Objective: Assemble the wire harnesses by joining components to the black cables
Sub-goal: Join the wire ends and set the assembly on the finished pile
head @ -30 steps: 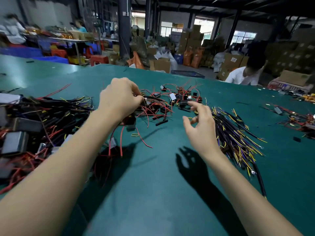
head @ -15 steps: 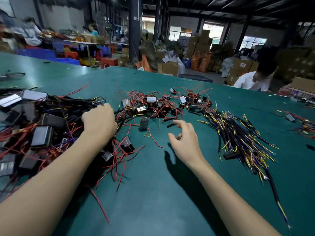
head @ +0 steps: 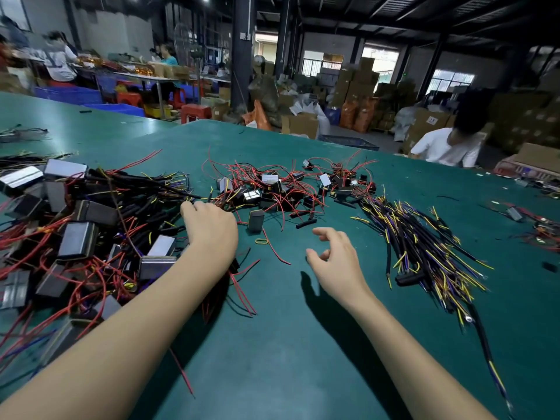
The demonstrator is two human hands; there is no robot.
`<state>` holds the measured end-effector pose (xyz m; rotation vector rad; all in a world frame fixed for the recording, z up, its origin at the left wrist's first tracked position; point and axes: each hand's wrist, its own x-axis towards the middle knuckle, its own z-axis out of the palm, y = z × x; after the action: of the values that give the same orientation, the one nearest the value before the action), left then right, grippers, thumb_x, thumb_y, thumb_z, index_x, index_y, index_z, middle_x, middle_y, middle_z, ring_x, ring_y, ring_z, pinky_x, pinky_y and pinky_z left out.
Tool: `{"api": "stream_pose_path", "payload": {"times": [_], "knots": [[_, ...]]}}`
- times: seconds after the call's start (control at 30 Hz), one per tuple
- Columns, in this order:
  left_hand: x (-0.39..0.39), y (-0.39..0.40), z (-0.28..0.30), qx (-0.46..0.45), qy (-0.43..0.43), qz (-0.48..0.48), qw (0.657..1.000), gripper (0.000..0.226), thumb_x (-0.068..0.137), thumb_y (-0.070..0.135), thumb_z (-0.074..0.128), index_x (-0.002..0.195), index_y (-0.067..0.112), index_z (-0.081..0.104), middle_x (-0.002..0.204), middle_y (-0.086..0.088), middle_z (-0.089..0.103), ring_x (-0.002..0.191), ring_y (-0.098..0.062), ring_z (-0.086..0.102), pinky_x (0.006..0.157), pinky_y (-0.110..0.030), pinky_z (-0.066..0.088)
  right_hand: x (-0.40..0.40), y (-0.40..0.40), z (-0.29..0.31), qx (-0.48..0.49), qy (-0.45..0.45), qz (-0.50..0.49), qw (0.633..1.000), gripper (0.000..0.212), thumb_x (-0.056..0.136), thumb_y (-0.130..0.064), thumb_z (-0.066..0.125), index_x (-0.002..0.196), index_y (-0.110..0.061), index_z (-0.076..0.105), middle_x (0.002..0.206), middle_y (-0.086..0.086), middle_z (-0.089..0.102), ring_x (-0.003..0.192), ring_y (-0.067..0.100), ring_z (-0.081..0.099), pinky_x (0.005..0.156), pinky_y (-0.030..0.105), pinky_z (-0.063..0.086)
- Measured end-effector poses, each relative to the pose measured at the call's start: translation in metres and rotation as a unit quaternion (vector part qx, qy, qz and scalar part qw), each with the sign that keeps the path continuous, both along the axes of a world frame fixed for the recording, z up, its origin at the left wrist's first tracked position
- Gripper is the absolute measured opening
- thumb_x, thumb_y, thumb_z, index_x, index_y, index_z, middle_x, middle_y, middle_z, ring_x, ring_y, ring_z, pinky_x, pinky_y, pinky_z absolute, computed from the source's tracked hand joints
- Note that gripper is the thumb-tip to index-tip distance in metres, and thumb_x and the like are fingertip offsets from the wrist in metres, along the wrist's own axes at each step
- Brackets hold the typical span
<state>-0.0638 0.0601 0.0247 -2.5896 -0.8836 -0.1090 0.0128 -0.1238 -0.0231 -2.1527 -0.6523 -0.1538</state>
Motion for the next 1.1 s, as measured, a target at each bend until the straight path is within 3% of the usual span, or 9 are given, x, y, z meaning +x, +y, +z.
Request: {"api": "stream_pose_path", "payload": {"times": [0.1,0.17,0.23,0.3,0.37,0.6,0.77,0.9,1.1], "knots": [[-0.001,-0.012,0.000,0.003,0.002,-0.023,1.000,0.033,0.093,0.018,0.038,0.120,0.018,0.057,0.125,-0.008,0.052,0.119,-0.026,0.044,0.098,-0.036,0.029,0.002,-0.002,-0.001,0.009,-0.004,0.003,1.000,0.035,0.092,-0.014,0.055,0.126,-0.016,0.051,0.121,0.001,0.046,0.080,0.009,0.045,0.069,0.010,0.027],[-0.002,-0.022,-0.003,-0.002,0.007,-0.047,0.999,0.038,0.096,0.021,0.034,0.129,0.012,0.052,0.136,-0.013,0.046,0.127,-0.027,0.038,0.101,-0.037,0.029,0.004,-0.003,-0.003,0.014,-0.003,0.001,1.000,0.034,0.092,-0.014,0.056,0.125,-0.016,0.052,0.118,0.000,0.046,0.074,0.006,0.046,0.066,0.010,0.027],[-0.004,-0.035,-0.010,-0.032,0.027,-0.075,0.996,0.051,0.101,0.030,0.026,0.145,0.004,0.031,0.155,-0.018,0.021,0.144,-0.030,0.015,0.114,-0.042,0.017,0.004,-0.004,-0.005,0.018,-0.002,-0.001,1.000,0.033,0.091,-0.014,0.057,0.124,-0.017,0.053,0.115,-0.001,0.047,0.069,0.001,0.046,0.063,0.009,0.029],[-0.005,-0.048,-0.019,-0.090,0.057,-0.098,0.990,0.062,0.103,0.039,0.018,0.150,0.000,0.008,0.159,-0.015,-0.002,0.147,-0.026,-0.005,0.118,-0.043,0.002,0.004,-0.005,-0.006,0.018,-0.005,-0.002,1.000,0.032,0.091,-0.014,0.057,0.123,-0.017,0.054,0.114,-0.001,0.048,0.067,0.001,0.046,0.064,0.003,0.032],[-0.005,-0.053,-0.027,-0.136,0.070,-0.105,0.983,0.065,0.103,0.042,0.015,0.149,-0.001,0.000,0.159,-0.014,-0.006,0.147,-0.024,-0.009,0.119,-0.041,-0.001,0.004,-0.005,-0.006,0.018,-0.005,0.000,1.000,0.031,0.091,-0.015,0.057,0.122,-0.018,0.054,0.113,-0.002,0.048,0.066,0.001,0.047,0.065,-0.002,0.032],[-0.008,-0.036,-0.032,-0.100,0.077,-0.068,0.990,0.061,0.103,0.038,0.016,0.148,-0.004,0.014,0.158,-0.017,0.012,0.148,-0.026,0.004,0.120,-0.038,0.004,0.004,-0.009,-0.007,0.033,-0.011,0.004,0.999,0.029,0.090,-0.012,0.058,0.118,-0.015,0.057,0.111,0.000,0.051,0.063,0.000,0.048,0.064,-0.002,0.033],[-0.009,-0.031,-0.033,-0.094,0.076,-0.077,0.990,0.064,0.102,0.045,0.016,0.146,-0.001,0.024,0.155,-0.015,0.024,0.147,-0.026,0.011,0.119,-0.038,0.008,0.001,-0.013,-0.012,0.034,-0.026,0.012,0.999,0.025,0.090,-0.009,0.057,0.114,-0.012,0.059,0.108,0.000,0.053,0.066,-0.010,0.049,0.066,-0.002,0.033],[-0.013,-0.023,-0.034,-0.084,0.037,-0.089,0.992,0.068,0.099,0.055,0.015,0.141,0.004,0.032,0.149,-0.012,0.035,0.144,-0.025,0.020,0.117,-0.038,0.015,0.001,-0.017,-0.016,0.052,-0.037,0.008,0.998,0.021,0.090,-0.006,0.057,0.109,-0.012,0.062,0.103,-0.002,0.056,0.069,-0.005,0.050,0.067,0.003,0.036],[0.018,-0.031,-0.022,-0.179,-0.073,-0.071,0.979,0.071,0.096,0.058,0.029,0.143,0.004,0.027,0.137,-0.014,0.048,0.131,-0.029,0.041,0.113,-0.042,0.022,0.002,-0.018,-0.014,0.084,-0.031,0.001,0.996,0.019,0.090,-0.007,0.057,0.106,-0.015,0.064,0.100,-0.002,0.057,0.067,0.000,0.050,0.067,0.008,0.039]]}}
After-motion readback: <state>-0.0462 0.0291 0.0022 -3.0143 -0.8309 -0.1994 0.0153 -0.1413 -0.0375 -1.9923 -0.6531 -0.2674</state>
